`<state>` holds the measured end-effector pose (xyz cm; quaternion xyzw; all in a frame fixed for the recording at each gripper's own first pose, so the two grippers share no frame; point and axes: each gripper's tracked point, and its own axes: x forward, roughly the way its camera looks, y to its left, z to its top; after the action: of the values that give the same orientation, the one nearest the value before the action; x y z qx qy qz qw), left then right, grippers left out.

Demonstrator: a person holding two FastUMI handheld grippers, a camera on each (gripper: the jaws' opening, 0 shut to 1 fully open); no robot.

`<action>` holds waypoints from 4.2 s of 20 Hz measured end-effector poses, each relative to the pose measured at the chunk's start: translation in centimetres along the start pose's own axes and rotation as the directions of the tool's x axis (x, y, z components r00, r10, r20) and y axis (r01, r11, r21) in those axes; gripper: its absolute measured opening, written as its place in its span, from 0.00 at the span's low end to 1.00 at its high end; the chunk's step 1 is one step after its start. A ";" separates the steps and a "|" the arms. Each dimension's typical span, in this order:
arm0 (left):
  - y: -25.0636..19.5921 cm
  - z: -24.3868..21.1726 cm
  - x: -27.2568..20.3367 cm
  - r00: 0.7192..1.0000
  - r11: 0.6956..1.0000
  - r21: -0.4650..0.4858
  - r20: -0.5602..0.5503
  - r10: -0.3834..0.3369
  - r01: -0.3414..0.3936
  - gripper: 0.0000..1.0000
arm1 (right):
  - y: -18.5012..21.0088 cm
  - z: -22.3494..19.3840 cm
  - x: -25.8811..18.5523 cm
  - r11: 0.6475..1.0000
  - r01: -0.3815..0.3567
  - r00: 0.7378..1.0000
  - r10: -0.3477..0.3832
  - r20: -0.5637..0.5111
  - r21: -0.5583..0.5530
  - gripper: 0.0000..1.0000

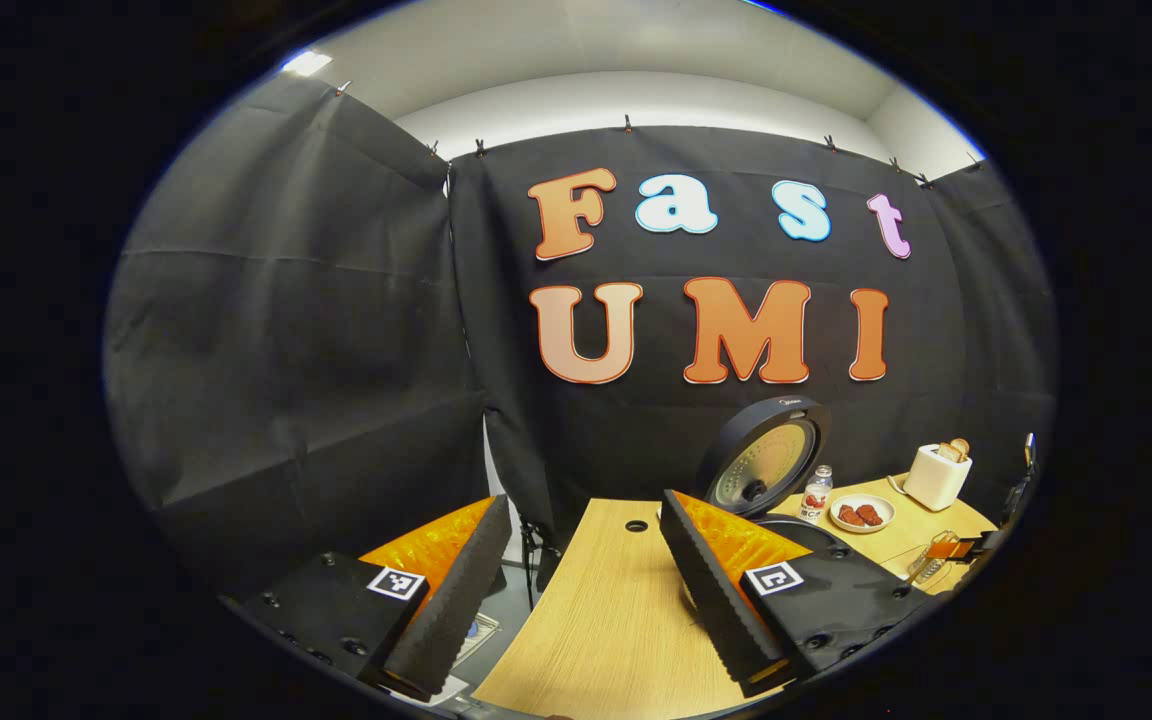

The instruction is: Close the left gripper, press the button to open the rice cooker; take a wooden spoon from the chopstick holder with the right hand, scoop a spoonful of rice and pour it into the rice cooker, then put the wooden spoon back into the chopstick holder.

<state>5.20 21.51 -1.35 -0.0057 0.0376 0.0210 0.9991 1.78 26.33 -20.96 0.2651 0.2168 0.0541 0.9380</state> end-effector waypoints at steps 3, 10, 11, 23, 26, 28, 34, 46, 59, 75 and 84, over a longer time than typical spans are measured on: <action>-0.3 -0.1 0.2 1.000 1.000 0.008 0.000 -0.004 0.004 1.00 | 0.3 0.1 0.0 0.995 -0.039 0.999 0.040 -0.014 0.088 0.18; -1.4 -0.1 0.1 0.999 0.999 -0.016 -0.001 -0.032 0.032 0.95 | -0.6 -0.1 0.4 0.932 -0.078 0.995 0.097 -0.035 0.355 0.18; -1.4 0.1 0.1 1.000 1.000 -0.013 0.000 -0.028 0.028 0.94 | -0.9 0.0 0.4 0.909 -0.085 0.994 0.107 -0.032 0.409 0.18; -2.0 2.1 -0.9 0.999 1.000 0.000 0.041 -0.012 0.012 1.00 | -2.0 2.3 -0.3 0.748 -0.128 0.987 0.161 0.010 0.651 0.17; -2.3 2.5 -1.1 0.999 1.000 0.008 0.052 -0.013 0.013 1.00 | -2.0 4.0 -0.8 0.731 -0.151 0.985 0.169 0.037 0.665 0.17; -2.5 2.6 -1.3 0.998 1.000 0.009 0.056 -0.016 0.016 1.00 | -2.0 4.8 -1.3 0.711 -0.165 0.983 0.173 0.056 0.684 0.17; -2.5 3.4 -1.6 0.997 1.000 0.007 0.074 -0.013 0.013 1.00 | -2.1 7.1 -2.5 0.668 -0.193 0.979 0.177 0.099 0.718 0.17; -2.9 3.3 -1.3 0.997 0.999 0.001 0.058 -0.054 0.054 1.00 | 2.2 11.2 -3.4 0.608 -0.226 0.970 0.210 0.121 0.761 0.18; -2.5 1.3 -1.0 0.997 0.996 -0.034 0.014 -0.078 0.079 1.00 | 13.6 14.9 -0.5 0.635 -0.299 0.940 0.326 0.105 0.712 0.17; 0.3 0.5 0.2 0.999 0.999 -0.037 0.004 -0.033 0.033 0.94 | 20.3 13.8 3.5 0.806 -0.316 0.943 0.323 0.074 0.501 0.18; 0.0 0.3 1.0 0.999 0.999 -0.035 0.000 -0.033 0.033 0.94 | 20.4 14.0 4.3 0.854 -0.320 0.946 0.312 0.090 0.411 0.17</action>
<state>6.24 21.55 -1.16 -0.0236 0.0372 0.0051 0.9990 11.99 38.05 -1.18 0.4932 0.1673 0.1566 0.8392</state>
